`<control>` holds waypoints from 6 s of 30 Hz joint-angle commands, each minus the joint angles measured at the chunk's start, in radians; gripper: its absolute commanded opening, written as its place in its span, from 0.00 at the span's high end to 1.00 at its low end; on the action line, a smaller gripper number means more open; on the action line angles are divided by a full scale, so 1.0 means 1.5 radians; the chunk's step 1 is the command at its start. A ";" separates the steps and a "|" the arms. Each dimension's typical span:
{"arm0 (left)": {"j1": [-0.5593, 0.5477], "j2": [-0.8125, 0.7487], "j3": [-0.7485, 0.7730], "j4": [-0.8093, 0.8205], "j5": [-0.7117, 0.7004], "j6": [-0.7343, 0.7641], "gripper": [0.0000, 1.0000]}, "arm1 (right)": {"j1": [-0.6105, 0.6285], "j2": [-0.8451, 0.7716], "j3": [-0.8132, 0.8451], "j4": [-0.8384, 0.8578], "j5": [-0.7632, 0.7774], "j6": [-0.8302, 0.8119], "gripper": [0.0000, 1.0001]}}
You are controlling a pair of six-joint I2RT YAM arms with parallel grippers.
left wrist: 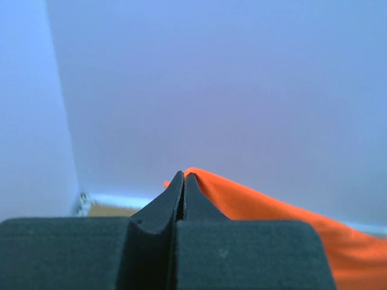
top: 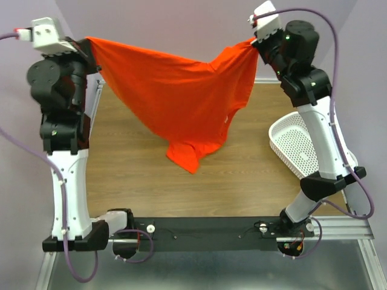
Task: Fold and stack the t-shirts
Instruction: Flatten the tshirt out
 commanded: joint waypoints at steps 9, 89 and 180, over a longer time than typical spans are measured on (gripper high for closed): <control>0.000 -0.122 0.046 0.021 -0.229 0.017 1.00 | -0.135 -0.010 0.223 0.002 0.037 0.002 0.99; 0.036 0.160 -0.203 0.174 0.044 -0.098 1.00 | -0.111 0.056 -0.069 0.217 -0.311 0.192 0.99; 0.060 0.751 0.153 -0.020 0.102 0.040 1.00 | -0.086 0.141 -0.364 0.303 -0.151 0.172 0.99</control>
